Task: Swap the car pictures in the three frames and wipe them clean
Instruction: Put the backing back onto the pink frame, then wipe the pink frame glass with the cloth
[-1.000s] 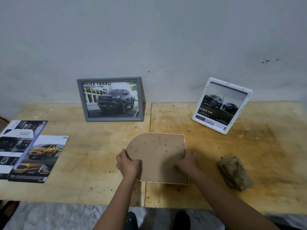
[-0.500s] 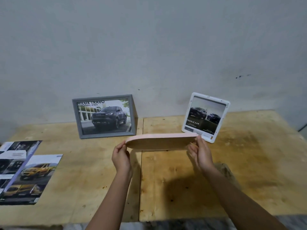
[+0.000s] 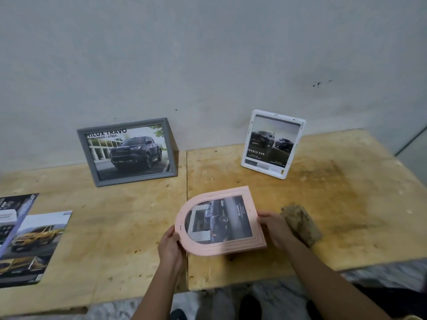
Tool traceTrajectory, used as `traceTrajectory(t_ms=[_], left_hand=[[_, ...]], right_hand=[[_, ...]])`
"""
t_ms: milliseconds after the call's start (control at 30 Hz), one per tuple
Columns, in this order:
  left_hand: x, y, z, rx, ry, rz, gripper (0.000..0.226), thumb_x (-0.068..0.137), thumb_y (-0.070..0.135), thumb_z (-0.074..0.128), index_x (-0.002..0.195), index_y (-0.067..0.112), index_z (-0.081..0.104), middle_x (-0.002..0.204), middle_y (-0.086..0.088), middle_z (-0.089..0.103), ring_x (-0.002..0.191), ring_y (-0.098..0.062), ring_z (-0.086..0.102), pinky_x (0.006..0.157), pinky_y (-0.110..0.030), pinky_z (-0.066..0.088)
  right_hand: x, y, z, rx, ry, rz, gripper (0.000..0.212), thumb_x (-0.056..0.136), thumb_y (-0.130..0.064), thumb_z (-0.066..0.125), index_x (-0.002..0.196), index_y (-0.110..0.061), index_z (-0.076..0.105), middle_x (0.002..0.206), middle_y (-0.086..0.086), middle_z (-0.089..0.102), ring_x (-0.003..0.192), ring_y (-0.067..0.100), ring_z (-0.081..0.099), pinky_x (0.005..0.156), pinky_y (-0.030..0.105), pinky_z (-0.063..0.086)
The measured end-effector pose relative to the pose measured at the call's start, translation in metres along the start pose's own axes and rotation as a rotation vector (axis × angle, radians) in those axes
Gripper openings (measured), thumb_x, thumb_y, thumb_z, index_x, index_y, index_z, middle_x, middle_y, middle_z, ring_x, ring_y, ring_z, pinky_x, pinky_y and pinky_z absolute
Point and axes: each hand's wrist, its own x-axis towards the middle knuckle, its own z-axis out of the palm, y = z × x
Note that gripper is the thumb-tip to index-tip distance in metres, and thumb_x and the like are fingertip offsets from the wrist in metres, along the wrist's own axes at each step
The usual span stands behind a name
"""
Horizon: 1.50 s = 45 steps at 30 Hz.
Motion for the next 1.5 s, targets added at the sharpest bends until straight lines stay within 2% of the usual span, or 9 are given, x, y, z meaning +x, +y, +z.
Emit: traceTrajectory(t_ms=[267,500,633,733,867,933,1167,1300,1500], left_hand=[[-0.008,-0.017,0.006,0.419,0.130,0.237,0.032,0.089,-0.003,0.049,0.118,0.001,0.061,0.117,-0.010,0.061,0.102,-0.027,0.056,0.092,-0.038,0.046],[-0.011,-0.030,0.011,0.591,0.145,0.415,0.038,0.085,-0.006,0.042,0.112,0.007,0.064,0.111,-0.011,0.062,0.110,-0.035,0.052,0.091,-0.039,0.043],[-0.017,-0.037,0.011,0.594,0.197,0.434,0.039,0.091,-0.002,0.039,0.127,0.002,0.054,0.127,-0.013,0.050,0.121,-0.029,0.043,0.103,-0.039,0.035],[-0.012,-0.040,0.009,0.619,0.158,0.458,0.037,0.091,0.000,0.039,0.123,0.005,0.057,0.124,-0.012,0.052,0.117,-0.028,0.047,0.102,-0.043,0.037],[-0.013,-0.040,0.004,0.649,0.122,0.459,0.039,0.093,0.002,0.039,0.128,0.009,0.054,0.127,-0.008,0.050,0.118,-0.025,0.046,0.103,-0.039,0.035],[-0.014,-0.039,0.003,0.658,0.106,0.455,0.039,0.094,0.003,0.039,0.130,0.009,0.053,0.128,-0.007,0.050,0.118,-0.025,0.045,0.102,-0.035,0.034],[-0.018,-0.035,-0.002,0.665,0.073,0.442,0.038,0.096,0.005,0.041,0.133,0.008,0.049,0.130,-0.011,0.044,0.115,-0.017,0.041,0.097,-0.024,0.029],[-0.018,-0.032,-0.002,0.660,0.054,0.455,0.037,0.095,0.006,0.043,0.131,0.008,0.051,0.129,-0.011,0.046,0.106,-0.011,0.039,0.098,-0.029,0.032],[-0.010,-0.029,-0.009,0.690,-0.008,0.490,0.033,0.094,0.007,0.044,0.124,0.012,0.056,0.124,-0.010,0.051,0.107,-0.015,0.045,0.097,-0.035,0.037]], right_hand=[[-0.008,-0.002,-0.008,-0.486,0.028,-0.275,0.035,0.087,0.003,0.049,0.119,-0.002,0.062,0.115,-0.001,0.061,0.104,0.013,0.055,0.082,0.019,0.039],[-0.005,0.008,-0.053,-0.734,0.475,-0.507,0.044,0.082,-0.009,0.065,0.125,-0.003,0.055,0.129,0.016,0.054,0.119,0.029,0.048,0.095,0.030,0.038],[0.005,0.038,-0.075,-1.038,0.347,-0.371,0.081,0.083,-0.041,0.065,0.145,-0.007,0.027,0.153,0.014,0.023,0.141,0.030,0.022,0.113,0.039,0.024],[0.012,0.047,-0.076,-1.128,0.358,-0.383,0.069,0.090,-0.041,0.055,0.146,-0.010,0.028,0.156,0.014,0.017,0.144,0.031,0.015,0.115,0.043,0.017],[0.014,0.044,-0.075,-1.028,0.501,-0.524,0.036,0.086,-0.015,0.062,0.119,-0.003,0.057,0.127,0.024,0.050,0.101,0.039,0.057,0.080,0.046,0.051],[0.012,0.040,-0.077,-0.911,0.575,-0.549,0.021,0.089,-0.011,0.057,0.107,0.000,0.061,0.107,0.021,0.054,0.079,0.034,0.056,0.066,0.041,0.050],[0.002,-0.011,-0.047,-0.125,0.709,-0.276,0.030,0.100,-0.016,0.040,0.120,0.002,0.051,0.114,0.022,0.057,0.105,0.036,0.053,0.084,0.041,0.043],[0.005,-0.041,-0.024,0.442,0.476,-0.063,0.032,0.099,-0.019,0.043,0.129,-0.009,0.048,0.122,0.012,0.057,0.105,0.028,0.056,0.089,0.040,0.048],[-0.001,-0.067,0.001,0.565,0.251,0.030,0.031,0.099,-0.014,0.039,0.128,-0.006,0.048,0.122,0.016,0.057,0.104,0.033,0.056,0.095,0.052,0.045]])
